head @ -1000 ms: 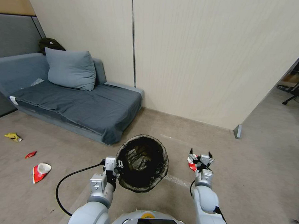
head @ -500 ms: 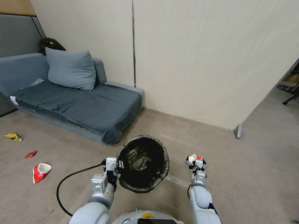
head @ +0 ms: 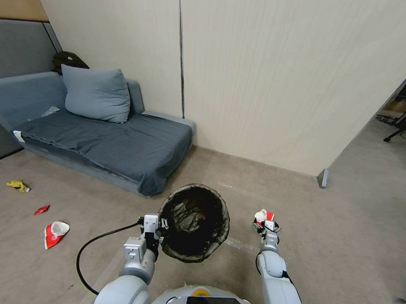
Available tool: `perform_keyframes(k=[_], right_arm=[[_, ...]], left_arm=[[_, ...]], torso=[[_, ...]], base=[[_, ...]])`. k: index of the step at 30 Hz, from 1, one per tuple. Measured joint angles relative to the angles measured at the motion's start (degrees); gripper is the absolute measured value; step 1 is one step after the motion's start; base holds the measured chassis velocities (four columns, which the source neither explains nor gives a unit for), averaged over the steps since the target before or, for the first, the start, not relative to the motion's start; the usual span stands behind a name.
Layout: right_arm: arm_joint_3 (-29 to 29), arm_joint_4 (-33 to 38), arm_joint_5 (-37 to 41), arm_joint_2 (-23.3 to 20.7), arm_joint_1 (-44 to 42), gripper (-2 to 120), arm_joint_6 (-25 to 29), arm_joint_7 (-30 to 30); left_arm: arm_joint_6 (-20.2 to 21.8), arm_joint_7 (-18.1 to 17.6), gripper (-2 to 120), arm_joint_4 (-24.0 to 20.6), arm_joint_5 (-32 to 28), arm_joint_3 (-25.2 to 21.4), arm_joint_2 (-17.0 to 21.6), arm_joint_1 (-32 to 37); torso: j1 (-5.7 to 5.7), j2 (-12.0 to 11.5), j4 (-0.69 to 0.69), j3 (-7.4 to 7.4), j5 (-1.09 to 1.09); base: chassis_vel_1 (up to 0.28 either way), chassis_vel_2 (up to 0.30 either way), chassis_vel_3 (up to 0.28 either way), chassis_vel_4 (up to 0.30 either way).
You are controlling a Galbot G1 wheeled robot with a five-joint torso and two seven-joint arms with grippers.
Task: Pick up the trash bin, then pick up the garbage from the floor and place it into the trash bin.
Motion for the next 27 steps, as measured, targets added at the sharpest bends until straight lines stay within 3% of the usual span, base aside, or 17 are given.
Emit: perform_keyframes(k=[27], right_arm=[[1.11, -25.60, -0.01, -2.17, 13.43, 94, 5.72, 0.07]], left_arm=[[-0.74, 0.15, 0, 0.00, 1.66, 0.45, -0.21, 2.14]], torso=[[0.00, 0.00, 0.00, 0.00, 0.01]], base=[[0.000, 0.000, 0.000, 0.000]])
